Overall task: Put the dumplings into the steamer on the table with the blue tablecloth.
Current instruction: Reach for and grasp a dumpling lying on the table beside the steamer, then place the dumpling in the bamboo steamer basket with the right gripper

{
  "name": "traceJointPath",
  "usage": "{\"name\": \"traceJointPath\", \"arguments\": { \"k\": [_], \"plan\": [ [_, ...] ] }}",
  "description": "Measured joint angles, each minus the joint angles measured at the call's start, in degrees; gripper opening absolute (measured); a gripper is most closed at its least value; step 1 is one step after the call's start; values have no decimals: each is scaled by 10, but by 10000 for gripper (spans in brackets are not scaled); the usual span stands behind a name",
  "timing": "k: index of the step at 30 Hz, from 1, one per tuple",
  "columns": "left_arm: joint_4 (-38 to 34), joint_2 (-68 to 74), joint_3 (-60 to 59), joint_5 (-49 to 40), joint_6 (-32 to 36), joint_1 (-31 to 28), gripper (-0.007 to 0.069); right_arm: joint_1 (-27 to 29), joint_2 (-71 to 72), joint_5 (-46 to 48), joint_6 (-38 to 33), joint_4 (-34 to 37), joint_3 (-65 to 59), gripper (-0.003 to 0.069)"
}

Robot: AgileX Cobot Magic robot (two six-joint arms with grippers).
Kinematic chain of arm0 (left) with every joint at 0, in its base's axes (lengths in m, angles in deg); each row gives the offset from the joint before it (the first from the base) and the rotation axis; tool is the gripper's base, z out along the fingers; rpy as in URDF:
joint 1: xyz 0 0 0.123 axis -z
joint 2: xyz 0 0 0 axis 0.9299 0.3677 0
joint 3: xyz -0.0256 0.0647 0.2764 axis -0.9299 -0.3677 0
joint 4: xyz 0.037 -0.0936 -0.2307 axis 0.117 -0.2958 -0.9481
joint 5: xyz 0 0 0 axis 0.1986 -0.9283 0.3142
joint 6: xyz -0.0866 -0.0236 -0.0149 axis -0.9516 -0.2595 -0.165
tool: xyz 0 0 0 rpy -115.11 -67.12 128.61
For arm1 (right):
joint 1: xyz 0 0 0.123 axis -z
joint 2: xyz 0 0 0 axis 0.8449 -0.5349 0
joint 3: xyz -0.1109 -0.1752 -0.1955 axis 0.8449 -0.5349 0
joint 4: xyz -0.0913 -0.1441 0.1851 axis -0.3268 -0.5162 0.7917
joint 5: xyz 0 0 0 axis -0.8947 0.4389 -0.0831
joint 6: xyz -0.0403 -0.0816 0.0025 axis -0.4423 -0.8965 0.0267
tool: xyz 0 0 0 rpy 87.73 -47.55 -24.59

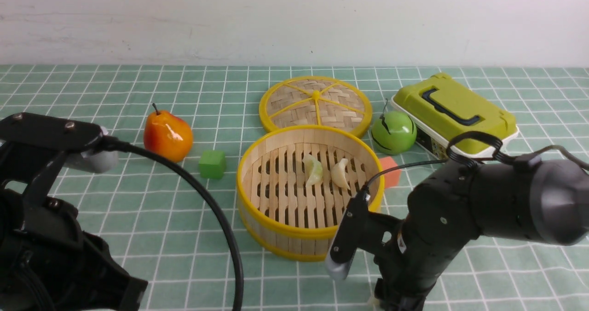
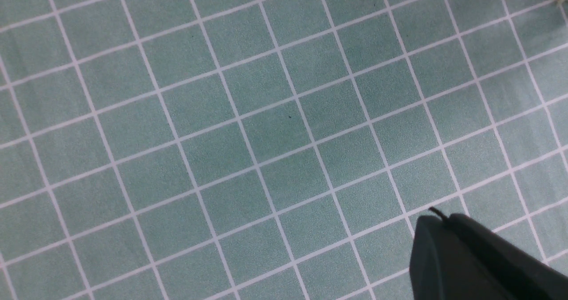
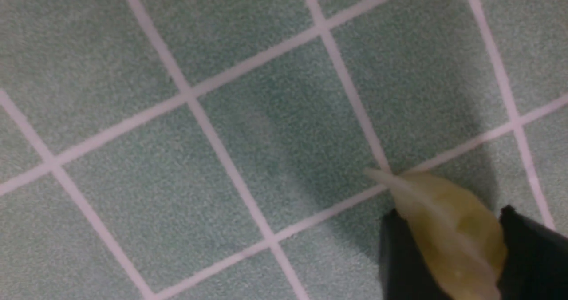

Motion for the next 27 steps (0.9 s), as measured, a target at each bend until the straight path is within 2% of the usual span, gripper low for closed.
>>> {"name": "traceJointPath", "arguments": {
  "k": [2,6,9,16,17,20,27],
  "plan": [
    [0,0,0,0,0,0,-14,0,1,2,0,0,0,196],
    [0,0,0,1,0,0,-14,0,3,14,0,0,7,199],
    [1,0,0,4,0,0,-14,0,21,60,10,0,37,199],
    [1,-36,-30,22,0,0,-14,0,52,150,116,36,186,199],
    [1,-61,-54,32,0,0,-14,0,42,168,141,48,234,199],
    [1,-98,-88,42,0,0,-14,0,14,177,155,63,288,199],
    [1,-159,-130,51,0,0,-14,0,-115,148,160,98,401,199]
  ]
}}
